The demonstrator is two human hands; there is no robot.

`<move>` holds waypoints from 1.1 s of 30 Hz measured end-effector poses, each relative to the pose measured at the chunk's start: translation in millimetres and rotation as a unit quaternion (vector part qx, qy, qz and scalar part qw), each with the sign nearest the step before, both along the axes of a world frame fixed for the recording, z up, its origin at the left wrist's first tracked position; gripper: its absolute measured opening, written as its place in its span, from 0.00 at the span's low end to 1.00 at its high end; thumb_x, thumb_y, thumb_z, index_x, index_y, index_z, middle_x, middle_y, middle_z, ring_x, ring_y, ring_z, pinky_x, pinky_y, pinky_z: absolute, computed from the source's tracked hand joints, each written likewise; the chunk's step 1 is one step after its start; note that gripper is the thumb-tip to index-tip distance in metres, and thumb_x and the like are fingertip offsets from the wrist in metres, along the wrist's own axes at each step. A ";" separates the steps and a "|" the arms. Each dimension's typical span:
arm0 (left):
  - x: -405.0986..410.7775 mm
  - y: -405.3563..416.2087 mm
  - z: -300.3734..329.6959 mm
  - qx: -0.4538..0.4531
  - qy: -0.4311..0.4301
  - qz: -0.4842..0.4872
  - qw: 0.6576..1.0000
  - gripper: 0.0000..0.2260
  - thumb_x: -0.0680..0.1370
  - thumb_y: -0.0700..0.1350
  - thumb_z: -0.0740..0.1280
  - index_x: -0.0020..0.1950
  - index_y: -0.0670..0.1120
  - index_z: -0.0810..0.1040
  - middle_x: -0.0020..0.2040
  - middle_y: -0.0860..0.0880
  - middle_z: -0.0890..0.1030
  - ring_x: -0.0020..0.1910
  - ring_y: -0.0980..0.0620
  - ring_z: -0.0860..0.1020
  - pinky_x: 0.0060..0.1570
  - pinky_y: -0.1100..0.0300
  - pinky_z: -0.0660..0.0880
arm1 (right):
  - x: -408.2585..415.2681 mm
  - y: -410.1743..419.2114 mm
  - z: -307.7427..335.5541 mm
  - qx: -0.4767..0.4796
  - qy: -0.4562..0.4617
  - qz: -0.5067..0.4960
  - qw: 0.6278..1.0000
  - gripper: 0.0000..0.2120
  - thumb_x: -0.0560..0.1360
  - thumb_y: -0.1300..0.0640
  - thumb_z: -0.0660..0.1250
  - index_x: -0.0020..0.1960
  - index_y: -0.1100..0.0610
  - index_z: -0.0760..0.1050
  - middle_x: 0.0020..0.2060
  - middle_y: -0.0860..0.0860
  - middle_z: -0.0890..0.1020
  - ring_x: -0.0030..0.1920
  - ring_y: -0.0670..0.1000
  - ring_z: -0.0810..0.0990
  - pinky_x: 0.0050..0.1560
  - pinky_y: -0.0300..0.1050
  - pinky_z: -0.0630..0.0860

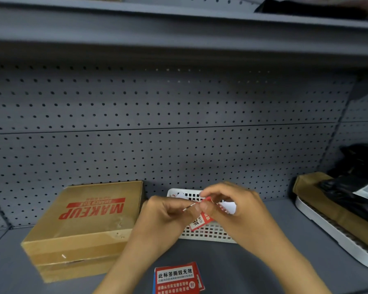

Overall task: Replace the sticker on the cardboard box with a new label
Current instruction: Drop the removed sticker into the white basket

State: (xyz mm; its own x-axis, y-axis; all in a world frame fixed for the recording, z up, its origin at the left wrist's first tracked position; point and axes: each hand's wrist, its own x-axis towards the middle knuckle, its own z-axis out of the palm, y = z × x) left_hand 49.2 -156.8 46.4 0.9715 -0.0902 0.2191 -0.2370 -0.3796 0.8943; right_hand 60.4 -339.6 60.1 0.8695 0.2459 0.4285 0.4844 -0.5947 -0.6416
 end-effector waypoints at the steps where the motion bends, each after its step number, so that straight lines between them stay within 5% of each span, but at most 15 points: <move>1: 0.9 -1.1 0.1 0.007 0.007 -0.017 1.000 0.08 0.75 0.55 0.71 0.48 0.56 0.88 0.41 0.56 0.89 0.45 0.54 0.87 0.51 0.49 0.81 | 0.3 -0.2 -0.9 0.007 0.004 0.001 1.000 0.03 0.72 0.43 0.69 0.43 0.41 0.81 0.40 0.38 0.85 0.47 0.41 0.83 0.49 0.42 0.78; 5: 1.5 -3.4 -4.0 0.027 0.034 -0.056 0.997 0.18 0.75 0.61 0.62 0.43 0.52 0.86 0.43 0.56 0.88 0.46 0.59 0.85 0.53 0.54 0.80 | 7.4 -5.8 -7.7 0.020 0.006 -0.046 0.999 0.05 0.74 0.50 0.71 0.38 0.46 0.80 0.35 0.39 0.84 0.42 0.42 0.83 0.46 0.45 0.79; 8: 3.8 -3.1 -5.7 0.010 0.011 -0.028 1.000 0.13 0.71 0.60 0.66 0.43 0.54 0.86 0.43 0.59 0.88 0.45 0.62 0.85 0.51 0.63 0.79 | 12.7 -10.6 -11.7 0.053 0.019 -0.065 0.996 0.07 0.74 0.54 0.72 0.37 0.47 0.80 0.33 0.40 0.84 0.38 0.43 0.83 0.44 0.45 0.80; 14: 13.2 -11.8 -7.7 -0.052 0.055 -0.018 0.997 0.07 0.73 0.47 0.75 0.50 0.49 0.83 0.43 0.51 0.89 0.45 0.55 0.87 0.54 0.56 0.81 | 17.7 -12.1 -20.6 0.139 0.050 -0.058 0.987 0.05 0.74 0.53 0.72 0.45 0.44 0.85 0.39 0.40 0.87 0.41 0.41 0.85 0.45 0.39 0.81; 21: 34.6 -17.2 -15.3 0.043 0.006 0.022 0.999 0.10 0.79 0.47 0.68 0.59 0.53 0.83 0.46 0.58 0.87 0.46 0.67 0.83 0.46 0.75 0.76 | 31.5 -18.8 -29.4 0.106 0.086 -0.062 0.989 0.09 0.75 0.57 0.72 0.49 0.43 0.84 0.40 0.39 0.87 0.42 0.40 0.85 0.49 0.47 0.83; 25: 47.2 -17.5 -19.9 0.104 0.006 0.049 0.993 0.14 0.81 0.49 0.64 0.66 0.54 0.79 0.57 0.55 0.85 0.51 0.64 0.82 0.43 0.81 0.73 | 45.7 -16.1 -35.7 0.108 0.091 -0.073 0.987 0.15 0.76 0.56 0.71 0.54 0.36 0.80 0.39 0.41 0.87 0.43 0.43 0.86 0.50 0.51 0.83; 30: 48.8 -7.1 -29.1 0.125 -0.024 0.101 0.987 0.17 0.80 0.44 0.66 0.68 0.54 0.77 0.57 0.58 0.85 0.52 0.65 0.82 0.56 0.71 0.76 | 60.7 -13.3 -47.7 0.081 0.103 -0.095 0.987 0.12 0.76 0.56 0.69 0.53 0.39 0.81 0.41 0.41 0.87 0.43 0.37 0.83 0.49 0.42 0.82; 33: 52.1 -4.3 -33.5 0.118 -0.002 0.100 0.988 0.17 0.80 0.41 0.65 0.67 0.53 0.79 0.56 0.59 0.84 0.53 0.66 0.81 0.51 0.79 0.73 | 61.2 -7.3 -51.8 0.061 0.107 -0.093 0.988 0.11 0.78 0.56 0.67 0.53 0.40 0.81 0.43 0.39 0.86 0.44 0.34 0.81 0.43 0.28 0.75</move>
State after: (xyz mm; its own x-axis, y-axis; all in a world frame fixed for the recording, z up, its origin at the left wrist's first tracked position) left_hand 101.3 -161.2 12.9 0.9744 0.0544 0.2181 -0.1389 -0.6171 0.7745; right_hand 121.6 -346.9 8.3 0.9685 0.0318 0.2470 0.2203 -0.5720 -0.7902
